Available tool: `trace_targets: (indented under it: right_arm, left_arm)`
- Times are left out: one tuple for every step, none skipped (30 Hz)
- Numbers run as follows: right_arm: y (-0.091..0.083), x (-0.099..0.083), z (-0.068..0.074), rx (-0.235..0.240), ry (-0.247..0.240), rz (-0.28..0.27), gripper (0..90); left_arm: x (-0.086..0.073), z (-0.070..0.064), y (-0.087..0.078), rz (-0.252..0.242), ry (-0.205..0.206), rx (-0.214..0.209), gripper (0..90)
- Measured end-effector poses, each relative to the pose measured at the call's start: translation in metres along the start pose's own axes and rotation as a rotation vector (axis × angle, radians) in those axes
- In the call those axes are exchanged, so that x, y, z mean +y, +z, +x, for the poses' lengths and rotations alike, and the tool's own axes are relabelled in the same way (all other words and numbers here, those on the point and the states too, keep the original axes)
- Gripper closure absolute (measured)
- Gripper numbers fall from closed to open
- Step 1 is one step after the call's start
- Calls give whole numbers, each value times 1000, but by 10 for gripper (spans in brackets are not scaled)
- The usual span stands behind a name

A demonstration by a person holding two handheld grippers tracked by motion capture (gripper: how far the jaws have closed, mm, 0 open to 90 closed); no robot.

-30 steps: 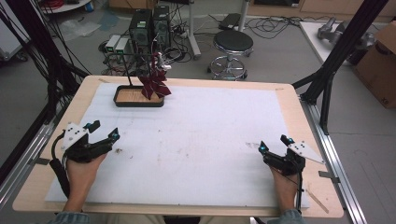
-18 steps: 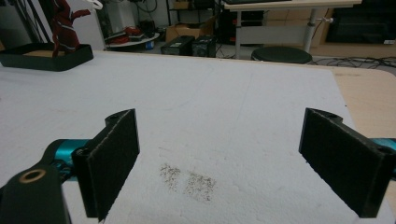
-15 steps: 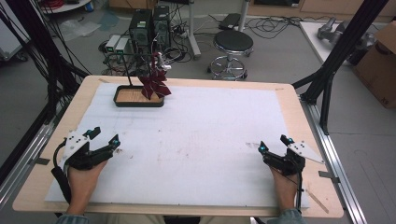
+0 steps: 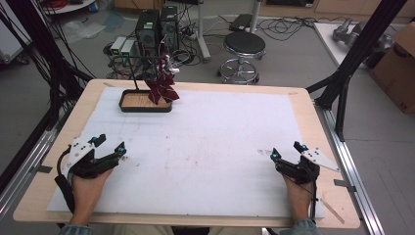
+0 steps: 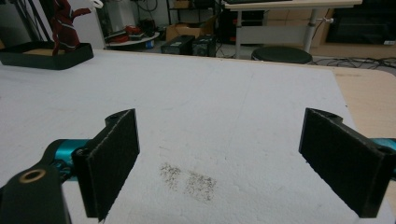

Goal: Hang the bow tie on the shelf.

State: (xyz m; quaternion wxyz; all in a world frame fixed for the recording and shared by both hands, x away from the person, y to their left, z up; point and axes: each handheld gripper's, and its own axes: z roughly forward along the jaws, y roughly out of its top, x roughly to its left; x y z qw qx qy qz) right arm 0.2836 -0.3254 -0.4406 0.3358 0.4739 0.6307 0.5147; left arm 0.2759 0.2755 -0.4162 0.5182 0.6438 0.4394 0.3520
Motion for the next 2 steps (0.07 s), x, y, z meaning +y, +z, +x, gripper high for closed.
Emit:
trace_targets:
  right_arm:
    - [0,0,0,1,3,0,114]
    - [0,0,0,1,3,1,114]
  left_arm:
    - [0,0,0,1,-1,-1,257]
    - [0,0,0,1,1,-2,257]
